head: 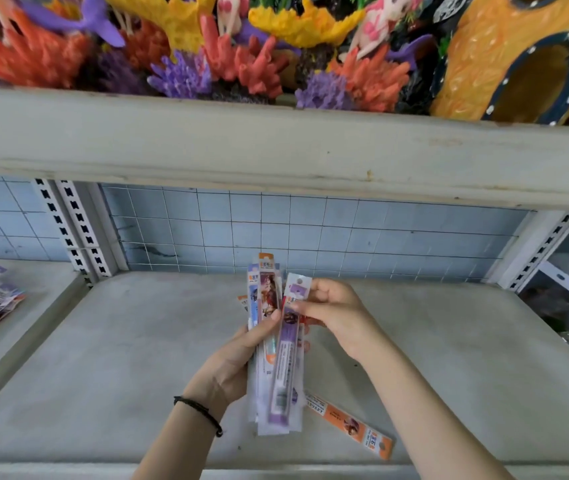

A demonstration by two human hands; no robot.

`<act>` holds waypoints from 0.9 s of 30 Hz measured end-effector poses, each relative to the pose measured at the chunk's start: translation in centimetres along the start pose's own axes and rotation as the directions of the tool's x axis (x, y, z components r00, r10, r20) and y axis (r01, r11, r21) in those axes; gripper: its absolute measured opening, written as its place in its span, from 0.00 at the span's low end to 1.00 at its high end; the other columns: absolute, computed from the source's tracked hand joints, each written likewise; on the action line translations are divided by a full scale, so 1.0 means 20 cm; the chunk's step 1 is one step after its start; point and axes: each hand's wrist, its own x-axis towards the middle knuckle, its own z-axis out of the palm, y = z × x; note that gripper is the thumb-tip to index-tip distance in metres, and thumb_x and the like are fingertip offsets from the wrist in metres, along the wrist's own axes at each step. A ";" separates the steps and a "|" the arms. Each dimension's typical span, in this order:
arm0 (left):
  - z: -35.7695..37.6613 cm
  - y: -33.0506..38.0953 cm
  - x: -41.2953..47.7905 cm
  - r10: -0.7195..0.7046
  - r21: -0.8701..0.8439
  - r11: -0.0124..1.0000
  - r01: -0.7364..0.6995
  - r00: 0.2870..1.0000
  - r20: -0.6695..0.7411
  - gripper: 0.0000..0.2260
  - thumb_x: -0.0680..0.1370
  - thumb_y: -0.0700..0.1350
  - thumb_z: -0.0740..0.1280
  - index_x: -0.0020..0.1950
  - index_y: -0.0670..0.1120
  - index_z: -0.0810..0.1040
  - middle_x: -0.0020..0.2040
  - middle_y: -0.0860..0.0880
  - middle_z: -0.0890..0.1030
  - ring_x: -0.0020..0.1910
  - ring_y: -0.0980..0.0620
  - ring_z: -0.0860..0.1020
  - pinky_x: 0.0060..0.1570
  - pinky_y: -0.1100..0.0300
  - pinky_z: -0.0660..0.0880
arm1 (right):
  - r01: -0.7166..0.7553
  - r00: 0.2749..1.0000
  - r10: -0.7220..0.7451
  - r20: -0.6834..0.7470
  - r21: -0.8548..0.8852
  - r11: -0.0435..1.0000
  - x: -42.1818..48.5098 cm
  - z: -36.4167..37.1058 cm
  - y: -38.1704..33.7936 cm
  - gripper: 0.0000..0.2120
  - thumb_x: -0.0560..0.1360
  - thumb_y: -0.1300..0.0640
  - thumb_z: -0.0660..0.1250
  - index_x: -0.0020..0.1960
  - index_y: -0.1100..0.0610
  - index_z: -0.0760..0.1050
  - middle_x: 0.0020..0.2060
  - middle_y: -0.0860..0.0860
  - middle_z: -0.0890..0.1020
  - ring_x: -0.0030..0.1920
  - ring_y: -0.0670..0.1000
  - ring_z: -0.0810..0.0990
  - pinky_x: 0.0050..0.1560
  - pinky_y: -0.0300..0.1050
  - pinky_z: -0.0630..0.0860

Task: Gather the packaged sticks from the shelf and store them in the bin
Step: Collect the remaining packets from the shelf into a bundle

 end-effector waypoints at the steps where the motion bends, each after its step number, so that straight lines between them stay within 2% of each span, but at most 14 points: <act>1: 0.00 0.00 -0.01 0.002 0.013 1.000 -0.002 1.000 0.015 0.34 0.55 0.53 0.83 0.57 0.40 0.80 0.50 0.37 0.83 0.44 0.41 0.84 0.44 0.50 0.80 | 0.034 0.999 -0.035 -0.020 -0.042 0.999 0.01 0.02 0.00 0.10 0.71 0.70 0.70 0.46 0.58 0.79 0.40 0.52 0.85 0.37 0.47 0.82 0.37 0.39 0.78; 3: 0.02 0.01 -0.03 0.008 0.053 0.999 -0.009 1.000 0.023 0.29 0.55 0.48 0.83 0.52 0.40 0.83 0.48 0.37 0.84 0.43 0.41 0.84 0.43 0.51 0.80 | 0.093 0.995 -0.094 -0.017 -0.064 0.994 0.01 0.06 0.00 0.08 0.70 0.70 0.71 0.43 0.58 0.79 0.37 0.52 0.84 0.34 0.46 0.81 0.35 0.38 0.76; 6: 0.01 0.02 -0.05 0.032 0.087 0.996 -0.029 0.999 -0.035 0.21 0.56 0.41 0.78 0.48 0.40 0.83 0.41 0.38 0.83 0.36 0.43 0.83 0.40 0.52 0.81 | 0.122 0.992 -0.122 0.014 -0.007 0.992 0.02 0.10 0.00 0.05 0.70 0.66 0.73 0.44 0.60 0.78 0.37 0.53 0.83 0.35 0.48 0.81 0.36 0.41 0.78; 9: -0.06 0.03 -0.09 0.024 -0.012 1.000 -0.025 0.998 -0.052 0.15 0.57 0.41 0.77 0.42 0.41 0.83 0.36 0.41 0.80 0.31 0.46 0.80 0.36 0.53 0.80 | 0.083 0.995 -0.082 -0.057 0.013 0.996 0.03 0.08 0.04 0.05 0.72 0.62 0.72 0.47 0.59 0.79 0.39 0.53 0.83 0.38 0.50 0.81 0.41 0.45 0.78; 10: -0.09 0.04 -0.09 0.025 -0.078 0.997 -0.030 0.998 -0.063 0.15 0.55 0.41 0.78 0.39 0.41 0.82 0.34 0.43 0.79 0.29 0.48 0.78 0.35 0.56 0.79 | 0.066 0.994 -0.069 -0.088 -0.043 0.997 0.04 0.07 0.07 0.05 0.72 0.61 0.72 0.48 0.58 0.79 0.40 0.52 0.83 0.39 0.50 0.81 0.41 0.44 0.78; 12: -0.15 0.03 -0.10 0.063 -0.208 0.975 -0.082 0.993 -0.095 0.16 0.51 0.42 0.81 0.33 0.44 0.80 0.31 0.47 0.76 0.27 0.51 0.75 0.32 0.60 0.77 | 0.036 0.990 -0.077 -0.116 -0.317 0.948 0.05 0.05 0.14 0.06 0.71 0.57 0.73 0.48 0.56 0.81 0.41 0.48 0.83 0.41 0.47 0.80 0.43 0.40 0.75; 15: -0.20 0.02 -0.09 0.125 -0.331 0.928 -0.169 0.981 -0.152 0.23 0.50 0.42 0.83 0.36 0.45 0.73 0.30 0.50 0.72 0.25 0.54 0.71 0.28 0.60 0.74 | 0.006 0.999 -0.025 -0.020 -0.659 0.752 0.03 0.06 0.24 0.11 0.69 0.49 0.72 0.46 0.55 0.81 0.41 0.47 0.82 0.43 0.48 0.80 0.44 0.43 0.75; 17: -0.20 0.02 -0.07 0.149 -0.384 0.903 -0.191 0.979 -0.138 0.25 0.53 0.42 0.82 0.39 0.46 0.70 0.30 0.51 0.71 0.25 0.54 0.70 0.26 0.60 0.73 | -0.009 1.000 -0.012 -0.021 -0.774 0.633 0.02 0.09 0.29 0.11 0.68 0.48 0.71 0.41 0.56 0.78 0.42 0.49 0.80 0.43 0.52 0.79 0.39 0.46 0.73; 19: -0.19 0.01 -0.07 0.158 -0.418 0.888 -0.194 0.980 -0.121 0.24 0.55 0.44 0.83 0.41 0.47 0.72 0.30 0.51 0.72 0.25 0.54 0.70 0.26 0.61 0.73 | -0.025 0.997 -0.040 -0.059 -0.820 0.571 0.01 0.13 0.32 0.12 0.67 0.47 0.72 0.40 0.55 0.77 0.43 0.49 0.76 0.45 0.54 0.77 0.36 0.45 0.70; 22: -0.20 0.01 -0.07 0.128 -0.398 0.902 -0.168 0.984 -0.126 0.25 0.55 0.46 0.84 0.44 0.47 0.74 0.31 0.51 0.73 0.25 0.54 0.71 0.28 0.61 0.73 | -0.074 0.994 -0.015 -0.106 -0.775 0.628 0.03 0.13 0.33 0.11 0.66 0.46 0.74 0.40 0.52 0.77 0.43 0.49 0.80 0.43 0.53 0.80 0.36 0.44 0.71; 24: -0.20 0.00 -0.08 0.102 -0.367 0.919 -0.146 0.985 -0.137 0.26 0.55 0.46 0.83 0.45 0.47 0.73 0.32 0.50 0.73 0.25 0.53 0.71 0.27 0.60 0.74 | -0.117 0.993 0.065 -0.100 -0.710 0.694 0.04 0.10 0.33 0.10 0.65 0.50 0.76 0.39 0.53 0.78 0.38 0.50 0.83 0.40 0.54 0.82 0.38 0.47 0.78; 27: -0.19 -0.02 -0.09 0.081 -0.307 0.945 -0.116 0.989 -0.124 0.24 0.56 0.45 0.82 0.44 0.46 0.73 0.33 0.49 0.74 0.27 0.53 0.72 0.29 0.58 0.74 | -0.144 0.990 0.099 -0.105 -0.688 0.712 0.03 0.04 0.32 0.08 0.63 0.55 0.76 0.37 0.52 0.77 0.36 0.48 0.83 0.37 0.52 0.83 0.38 0.47 0.79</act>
